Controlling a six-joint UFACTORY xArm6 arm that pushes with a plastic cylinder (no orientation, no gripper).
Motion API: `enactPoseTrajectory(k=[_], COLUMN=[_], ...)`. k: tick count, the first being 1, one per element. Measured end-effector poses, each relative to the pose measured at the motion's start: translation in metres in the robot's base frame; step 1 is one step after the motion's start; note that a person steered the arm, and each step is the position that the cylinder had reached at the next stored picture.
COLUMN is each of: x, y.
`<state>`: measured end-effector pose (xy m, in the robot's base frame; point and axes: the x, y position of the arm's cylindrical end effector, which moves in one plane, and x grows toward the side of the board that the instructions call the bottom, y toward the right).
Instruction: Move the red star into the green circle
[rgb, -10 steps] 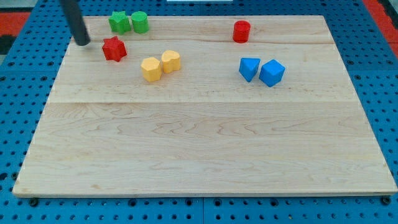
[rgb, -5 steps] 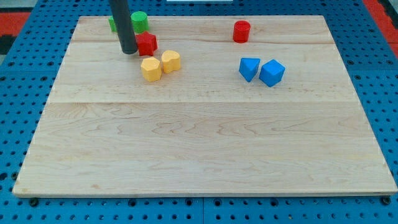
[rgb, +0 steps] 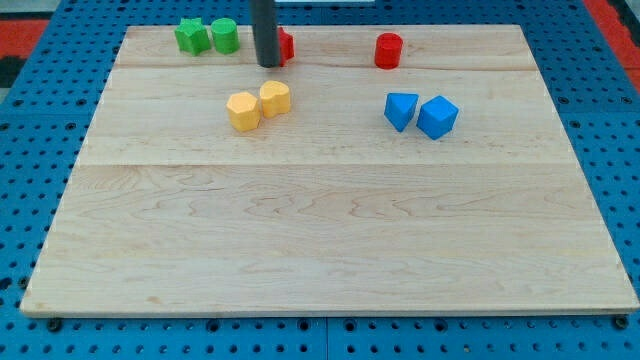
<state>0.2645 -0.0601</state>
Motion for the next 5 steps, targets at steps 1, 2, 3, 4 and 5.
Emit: enactPoseTrajectory(k=[1,2,3,4,5], x=[0.003,-0.002,-0.019,-0.037,-0.040], y=[0.017,0.048,0.026,-0.007,-0.013])
